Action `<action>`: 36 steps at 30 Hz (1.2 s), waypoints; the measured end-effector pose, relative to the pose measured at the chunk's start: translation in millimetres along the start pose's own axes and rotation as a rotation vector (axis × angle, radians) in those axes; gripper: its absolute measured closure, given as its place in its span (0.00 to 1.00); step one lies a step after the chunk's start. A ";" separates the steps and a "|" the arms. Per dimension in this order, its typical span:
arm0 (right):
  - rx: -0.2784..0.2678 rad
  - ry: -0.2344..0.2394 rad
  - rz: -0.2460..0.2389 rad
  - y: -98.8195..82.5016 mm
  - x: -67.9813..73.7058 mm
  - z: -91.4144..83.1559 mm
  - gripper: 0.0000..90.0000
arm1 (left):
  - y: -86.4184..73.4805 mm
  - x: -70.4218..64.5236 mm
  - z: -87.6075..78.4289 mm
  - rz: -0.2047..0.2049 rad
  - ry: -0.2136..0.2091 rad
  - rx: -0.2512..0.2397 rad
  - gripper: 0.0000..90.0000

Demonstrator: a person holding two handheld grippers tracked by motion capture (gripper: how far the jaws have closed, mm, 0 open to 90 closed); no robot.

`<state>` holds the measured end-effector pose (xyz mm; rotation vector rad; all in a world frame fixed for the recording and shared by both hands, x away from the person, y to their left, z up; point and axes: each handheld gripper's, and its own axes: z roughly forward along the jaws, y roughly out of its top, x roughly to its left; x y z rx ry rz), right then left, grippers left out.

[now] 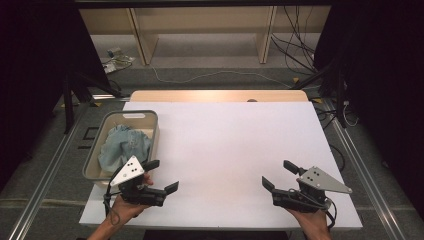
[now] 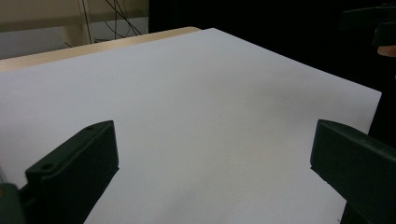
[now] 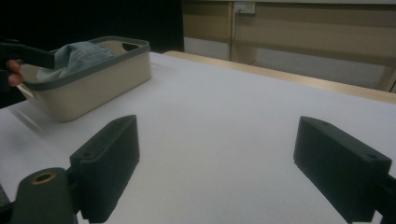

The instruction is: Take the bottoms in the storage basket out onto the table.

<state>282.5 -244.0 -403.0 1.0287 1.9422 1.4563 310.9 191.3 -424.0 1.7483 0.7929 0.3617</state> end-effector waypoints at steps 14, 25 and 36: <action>0.003 -0.009 -0.005 0.0 0.3 1.9 0.17 | 4.3 3.7 -1.9 -0.004 0.043 -0.027 0.00; 0.003 -0.005 -0.009 0.5 1.5 2.9 0.17 | 11.3 11.5 -2.4 -0.015 0.134 -0.046 0.00; 0.001 0.000 -0.014 0.8 2.7 3.5 0.17 | 17.8 14.7 2.2 -0.027 0.156 -0.045 0.00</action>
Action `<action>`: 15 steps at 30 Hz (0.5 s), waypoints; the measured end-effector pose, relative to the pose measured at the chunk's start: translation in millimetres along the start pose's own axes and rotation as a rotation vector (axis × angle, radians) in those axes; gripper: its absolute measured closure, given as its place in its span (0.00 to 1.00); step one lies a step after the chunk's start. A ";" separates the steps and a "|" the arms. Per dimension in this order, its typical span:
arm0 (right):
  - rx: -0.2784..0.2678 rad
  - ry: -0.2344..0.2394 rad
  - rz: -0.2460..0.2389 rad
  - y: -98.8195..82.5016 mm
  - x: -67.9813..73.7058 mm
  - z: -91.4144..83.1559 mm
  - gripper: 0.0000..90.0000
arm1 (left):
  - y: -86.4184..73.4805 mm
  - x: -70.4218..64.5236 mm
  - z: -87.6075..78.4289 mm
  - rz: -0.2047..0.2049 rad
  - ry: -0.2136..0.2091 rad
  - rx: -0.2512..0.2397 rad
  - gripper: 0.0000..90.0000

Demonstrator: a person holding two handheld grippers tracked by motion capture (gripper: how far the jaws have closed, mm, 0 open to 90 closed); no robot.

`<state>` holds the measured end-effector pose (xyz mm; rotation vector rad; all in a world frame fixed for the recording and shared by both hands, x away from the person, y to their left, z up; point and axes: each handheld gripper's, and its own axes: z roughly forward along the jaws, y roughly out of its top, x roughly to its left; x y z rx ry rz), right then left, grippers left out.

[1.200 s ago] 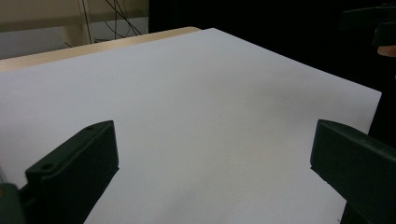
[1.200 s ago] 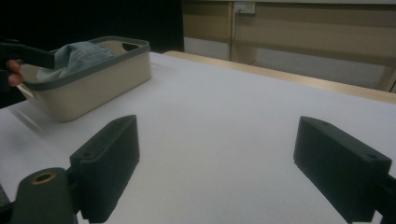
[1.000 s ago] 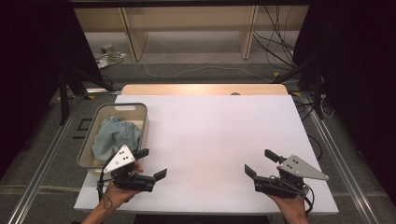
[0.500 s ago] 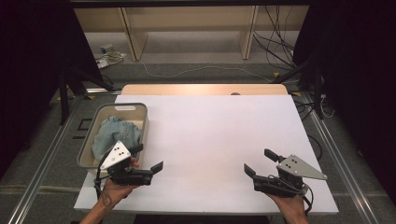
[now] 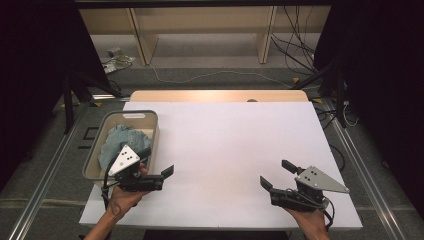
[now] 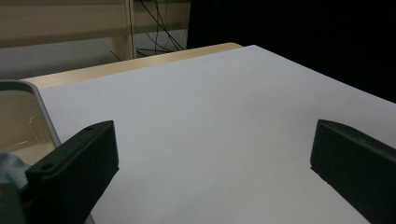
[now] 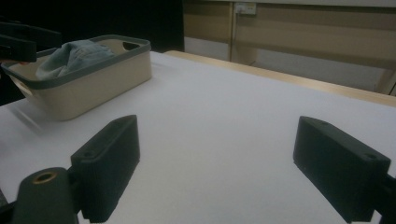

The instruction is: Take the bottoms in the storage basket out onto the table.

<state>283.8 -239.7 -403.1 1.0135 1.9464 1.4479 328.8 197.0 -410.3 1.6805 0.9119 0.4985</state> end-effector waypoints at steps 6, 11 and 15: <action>0.000 -0.001 -0.003 -0.2 -0.1 0.4 0.18 | 4.2 2.2 2.6 -0.035 -0.004 -0.006 0.00; -0.003 -0.001 -0.001 -0.2 -0.6 0.9 0.18 | 10.1 1.6 10.2 -0.050 0.006 -0.013 0.00; 0.003 -0.004 0.004 -0.4 -0.8 0.8 0.18 | 14.3 -1.8 17.2 -0.040 0.001 -0.002 0.00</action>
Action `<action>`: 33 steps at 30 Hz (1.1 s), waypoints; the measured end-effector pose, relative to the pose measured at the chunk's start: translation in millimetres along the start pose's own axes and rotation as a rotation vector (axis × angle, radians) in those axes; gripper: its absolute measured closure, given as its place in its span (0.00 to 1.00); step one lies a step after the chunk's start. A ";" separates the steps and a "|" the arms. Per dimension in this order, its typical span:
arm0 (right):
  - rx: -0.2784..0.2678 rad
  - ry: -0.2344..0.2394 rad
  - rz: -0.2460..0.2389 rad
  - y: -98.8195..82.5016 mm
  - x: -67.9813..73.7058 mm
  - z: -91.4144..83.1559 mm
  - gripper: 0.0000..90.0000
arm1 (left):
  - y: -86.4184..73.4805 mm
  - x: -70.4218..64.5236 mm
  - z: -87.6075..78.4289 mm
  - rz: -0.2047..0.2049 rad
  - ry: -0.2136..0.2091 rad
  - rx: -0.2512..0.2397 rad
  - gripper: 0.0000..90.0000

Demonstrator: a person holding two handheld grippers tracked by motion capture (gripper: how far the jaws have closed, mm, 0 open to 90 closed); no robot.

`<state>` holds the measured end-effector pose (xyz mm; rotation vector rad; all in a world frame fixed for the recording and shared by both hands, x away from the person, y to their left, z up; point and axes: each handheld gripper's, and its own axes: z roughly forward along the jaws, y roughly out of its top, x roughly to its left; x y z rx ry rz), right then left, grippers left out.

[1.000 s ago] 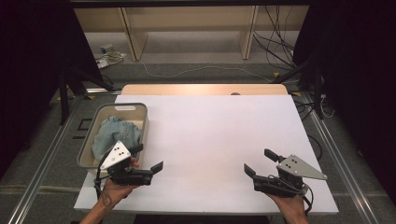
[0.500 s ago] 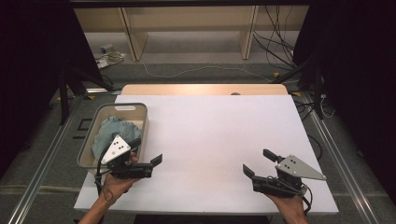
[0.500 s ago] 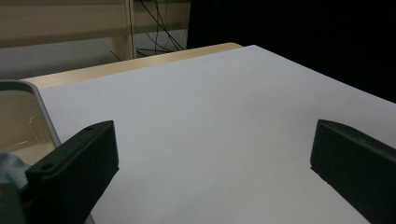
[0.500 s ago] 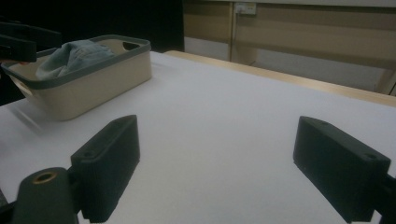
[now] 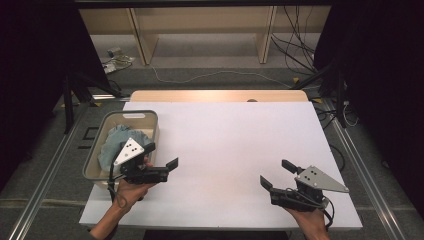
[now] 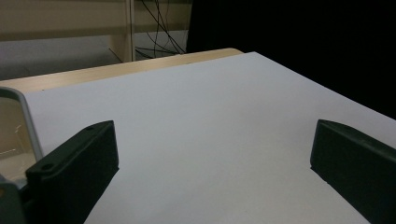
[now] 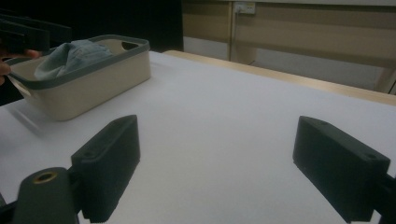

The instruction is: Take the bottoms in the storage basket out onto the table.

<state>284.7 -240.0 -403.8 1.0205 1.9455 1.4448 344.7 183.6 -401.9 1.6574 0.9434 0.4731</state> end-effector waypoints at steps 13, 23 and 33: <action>-0.002 -0.001 0.003 0.0 -1.0 0.0 0.18 | 14.8 -8.0 26.0 0.020 -0.010 0.020 0.01; 0.002 0.000 0.003 0.0 -0.8 0.5 0.18 | 28.5 8.4 34.6 -0.005 0.023 0.024 0.01; 0.006 0.000 0.006 -0.5 -1.0 1.4 0.18 | 47.0 25.3 51.5 0.019 0.039 0.095 0.02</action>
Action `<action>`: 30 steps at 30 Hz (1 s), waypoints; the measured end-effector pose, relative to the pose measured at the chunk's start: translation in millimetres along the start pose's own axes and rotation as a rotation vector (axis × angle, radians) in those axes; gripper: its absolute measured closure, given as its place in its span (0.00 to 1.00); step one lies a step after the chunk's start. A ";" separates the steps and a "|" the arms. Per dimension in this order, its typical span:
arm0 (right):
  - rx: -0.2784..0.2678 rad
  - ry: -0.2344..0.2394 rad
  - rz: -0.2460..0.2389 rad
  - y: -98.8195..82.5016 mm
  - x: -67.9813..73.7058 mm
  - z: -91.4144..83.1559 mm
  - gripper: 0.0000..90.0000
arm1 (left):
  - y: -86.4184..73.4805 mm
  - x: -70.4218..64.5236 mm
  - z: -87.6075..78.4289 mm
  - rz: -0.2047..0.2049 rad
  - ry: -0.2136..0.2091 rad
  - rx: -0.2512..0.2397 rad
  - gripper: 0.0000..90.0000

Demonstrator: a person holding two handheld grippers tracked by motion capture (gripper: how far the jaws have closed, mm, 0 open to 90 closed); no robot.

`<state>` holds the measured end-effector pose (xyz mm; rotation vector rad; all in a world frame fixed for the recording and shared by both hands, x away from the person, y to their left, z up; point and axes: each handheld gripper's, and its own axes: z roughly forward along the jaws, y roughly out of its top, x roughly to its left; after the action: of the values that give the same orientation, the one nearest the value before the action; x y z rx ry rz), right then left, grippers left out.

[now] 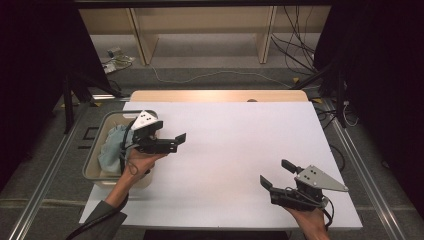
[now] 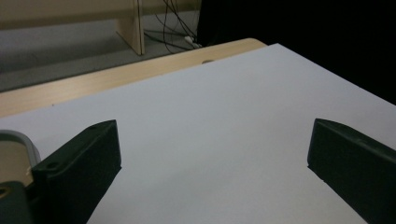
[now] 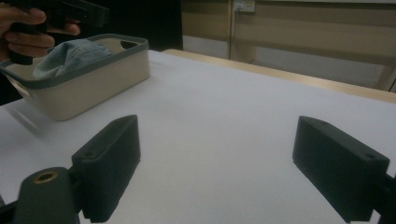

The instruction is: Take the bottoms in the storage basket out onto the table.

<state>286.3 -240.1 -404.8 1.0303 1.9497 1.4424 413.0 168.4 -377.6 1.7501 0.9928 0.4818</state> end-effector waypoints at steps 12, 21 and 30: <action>0.001 0.002 -0.010 -0.1 0.9 0.6 0.18 | 9.9 19.7 -10.2 -0.029 0.036 0.026 0.03; 0.006 0.007 -0.019 -0.3 1.9 1.0 0.18 | 10.6 33.4 -12.9 -0.044 0.075 0.080 0.03; 0.011 0.012 -0.024 -0.4 3.3 1.3 0.18 | 13.0 60.1 -27.8 -0.075 0.159 0.123 0.03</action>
<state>285.2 -236.7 -405.4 1.0017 1.9736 1.4293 433.2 231.0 -362.5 1.7977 1.2189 0.5280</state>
